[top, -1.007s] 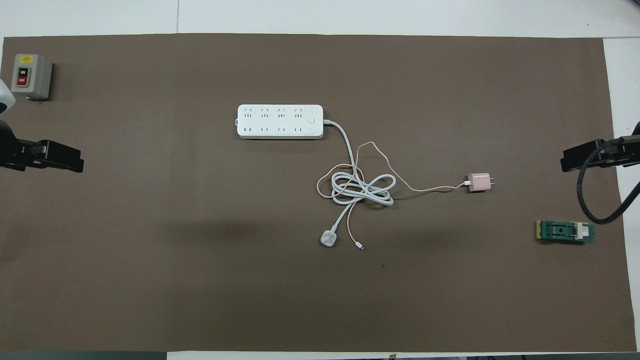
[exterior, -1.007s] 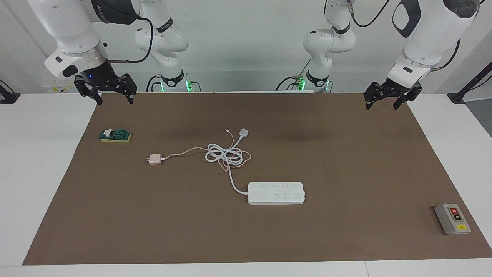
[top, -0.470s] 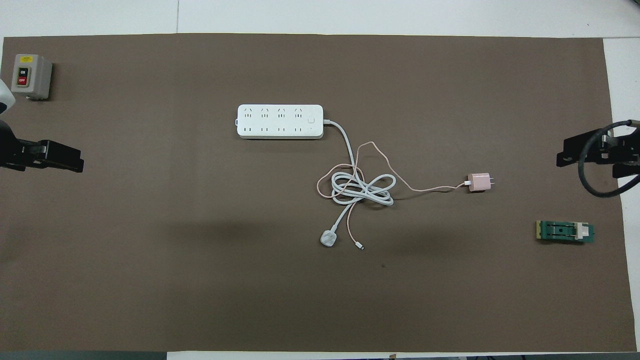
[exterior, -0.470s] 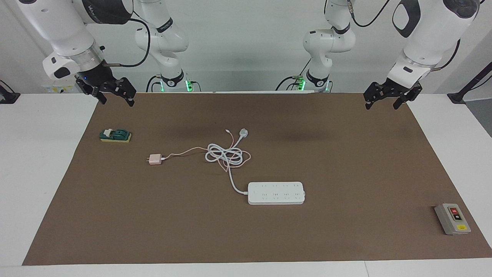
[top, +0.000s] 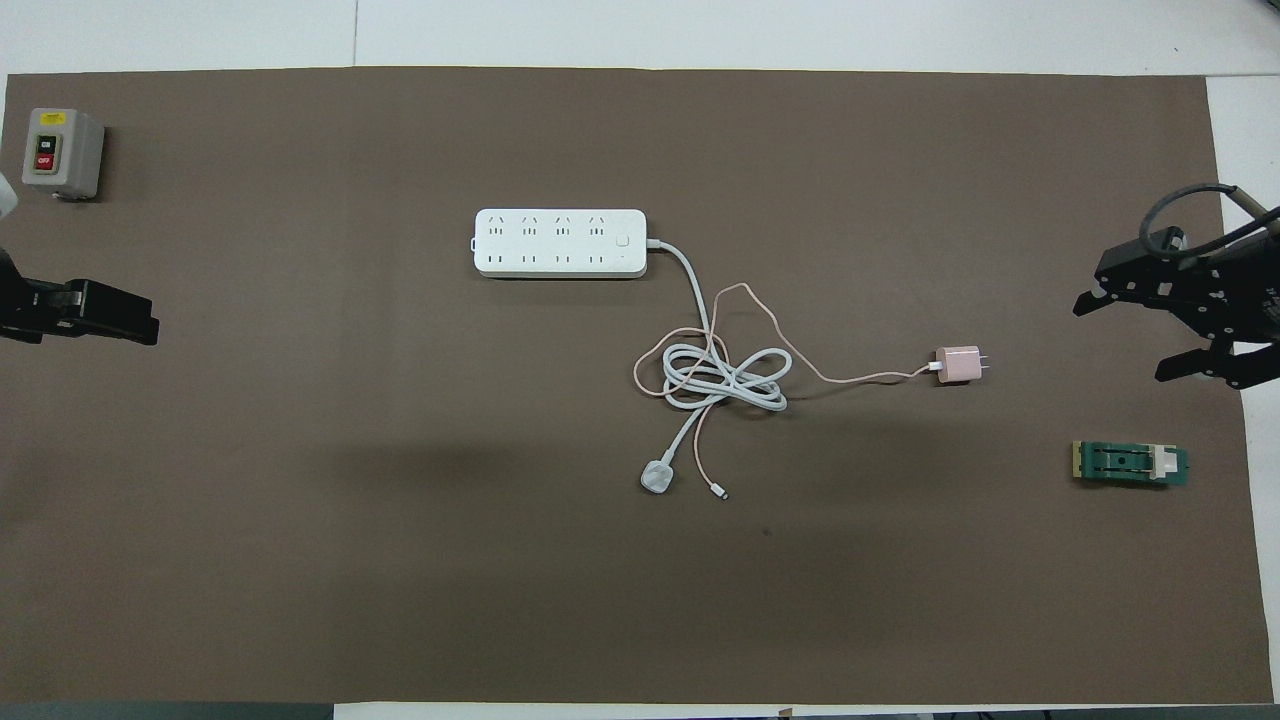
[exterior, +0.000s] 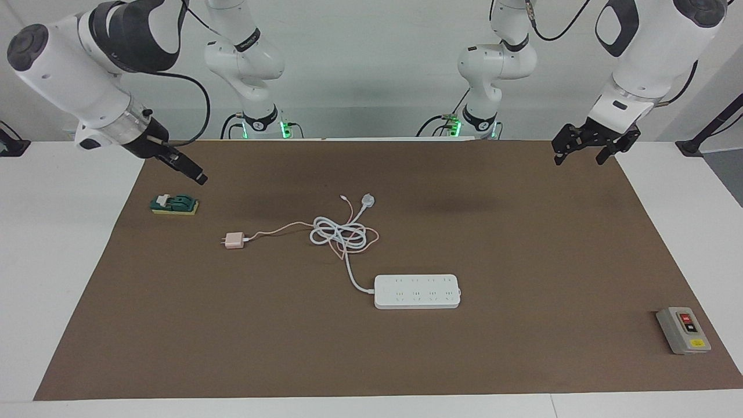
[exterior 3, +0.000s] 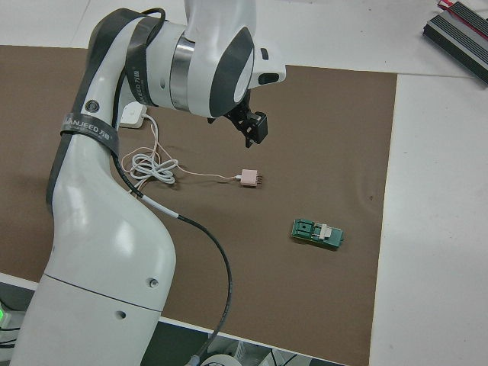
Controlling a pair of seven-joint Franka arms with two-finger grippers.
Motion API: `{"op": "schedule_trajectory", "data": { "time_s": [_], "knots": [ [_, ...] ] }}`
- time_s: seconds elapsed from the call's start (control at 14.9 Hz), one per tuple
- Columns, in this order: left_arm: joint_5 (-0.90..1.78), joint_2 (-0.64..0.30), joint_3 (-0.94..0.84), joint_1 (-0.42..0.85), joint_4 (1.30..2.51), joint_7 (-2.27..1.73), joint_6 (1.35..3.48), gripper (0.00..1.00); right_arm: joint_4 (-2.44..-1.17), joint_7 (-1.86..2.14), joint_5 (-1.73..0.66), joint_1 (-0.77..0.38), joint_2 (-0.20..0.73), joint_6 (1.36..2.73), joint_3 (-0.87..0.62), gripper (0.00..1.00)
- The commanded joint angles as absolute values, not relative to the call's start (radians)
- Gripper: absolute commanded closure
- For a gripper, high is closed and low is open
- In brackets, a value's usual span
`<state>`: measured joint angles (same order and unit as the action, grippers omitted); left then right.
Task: Plug charger into power strip
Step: 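Move the right gripper toward the pink charger while the left gripper advances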
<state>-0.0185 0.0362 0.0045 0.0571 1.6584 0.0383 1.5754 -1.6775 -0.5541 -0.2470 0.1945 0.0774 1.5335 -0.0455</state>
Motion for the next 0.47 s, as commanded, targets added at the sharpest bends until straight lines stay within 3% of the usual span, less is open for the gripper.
{"op": "schedule_trajectory", "data": {
  "time_s": [0.0,0.4],
  "knots": [
    [-0.037,0.06,0.003,0.066,1.686,0.048,1.577,0.0,-1.674,-0.687,-0.339,0.236,0.133,1.529,-0.057,0.0],
    [-0.037,0.06,0.005,0.054,1.684,0.048,1.577,0.0,-1.684,-0.801,-0.488,0.287,0.244,1.545,-0.057,0.0]
  ]
}}
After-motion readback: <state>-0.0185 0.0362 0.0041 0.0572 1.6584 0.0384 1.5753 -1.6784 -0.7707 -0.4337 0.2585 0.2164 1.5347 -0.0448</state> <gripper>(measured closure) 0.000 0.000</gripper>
